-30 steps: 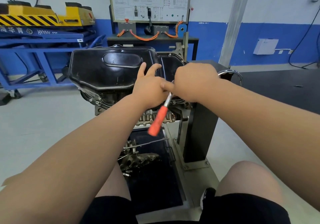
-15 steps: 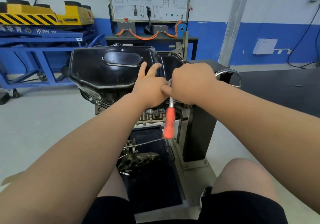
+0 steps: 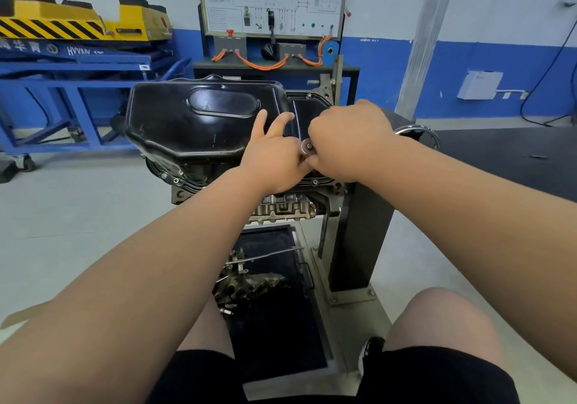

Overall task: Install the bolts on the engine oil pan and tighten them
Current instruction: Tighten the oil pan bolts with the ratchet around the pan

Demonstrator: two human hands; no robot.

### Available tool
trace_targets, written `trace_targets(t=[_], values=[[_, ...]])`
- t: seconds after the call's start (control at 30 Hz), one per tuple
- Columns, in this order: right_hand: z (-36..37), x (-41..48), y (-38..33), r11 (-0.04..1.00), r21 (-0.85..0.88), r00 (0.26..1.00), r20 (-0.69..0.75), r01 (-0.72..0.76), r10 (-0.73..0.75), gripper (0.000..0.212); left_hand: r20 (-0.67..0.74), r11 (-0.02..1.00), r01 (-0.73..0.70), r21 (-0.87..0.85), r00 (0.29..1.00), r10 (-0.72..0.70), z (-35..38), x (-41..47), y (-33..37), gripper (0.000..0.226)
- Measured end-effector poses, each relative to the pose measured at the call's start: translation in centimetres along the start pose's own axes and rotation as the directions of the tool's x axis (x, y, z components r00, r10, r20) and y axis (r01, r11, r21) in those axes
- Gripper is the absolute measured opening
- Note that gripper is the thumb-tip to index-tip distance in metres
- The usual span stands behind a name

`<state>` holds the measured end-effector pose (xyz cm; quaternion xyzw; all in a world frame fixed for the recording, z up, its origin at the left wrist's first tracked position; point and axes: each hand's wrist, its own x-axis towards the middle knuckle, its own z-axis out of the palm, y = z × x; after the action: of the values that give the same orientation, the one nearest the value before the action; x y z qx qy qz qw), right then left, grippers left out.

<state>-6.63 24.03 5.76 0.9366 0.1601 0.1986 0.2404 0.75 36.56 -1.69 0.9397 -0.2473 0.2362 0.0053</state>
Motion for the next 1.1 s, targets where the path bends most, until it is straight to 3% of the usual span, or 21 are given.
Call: trace_targets(t=[0.33,0.53,0.67,0.8,1.1], values=[[0.2,-0.1,-0.1,0.998,0.056,0.998,-0.049,-0.037,0.04,0.043,0.022,0.999,-0.015,0.032,1.0,0.015,0.1,-0.2,0.3,0.067],[0.9,-0.8,-0.1,0.985,0.117,0.991,-0.04,-0.124,0.129,0.041,0.109,0.998,-0.004,-0.07,0.994,0.012,-1.4,0.1,0.2,0.037],[1.7,-0.8,0.1,0.975,0.16,0.982,-0.084,-0.154,0.169,0.042,0.012,0.982,-0.159,0.105,0.987,0.159,-3.8,0.9,-2.6,0.059],[2.1,-0.5,0.4,0.967,0.212,0.985,-0.071,-0.141,0.159,0.026,-0.046,0.98,-0.093,0.178,0.994,0.103,-3.1,-0.5,-4.9,0.076],[1.5,-0.3,0.2,0.959,0.223,0.98,-0.049,-0.177,0.193,0.023,-0.133,0.972,-0.076,0.221,0.985,0.107,-2.3,-0.7,-4.7,0.074]])
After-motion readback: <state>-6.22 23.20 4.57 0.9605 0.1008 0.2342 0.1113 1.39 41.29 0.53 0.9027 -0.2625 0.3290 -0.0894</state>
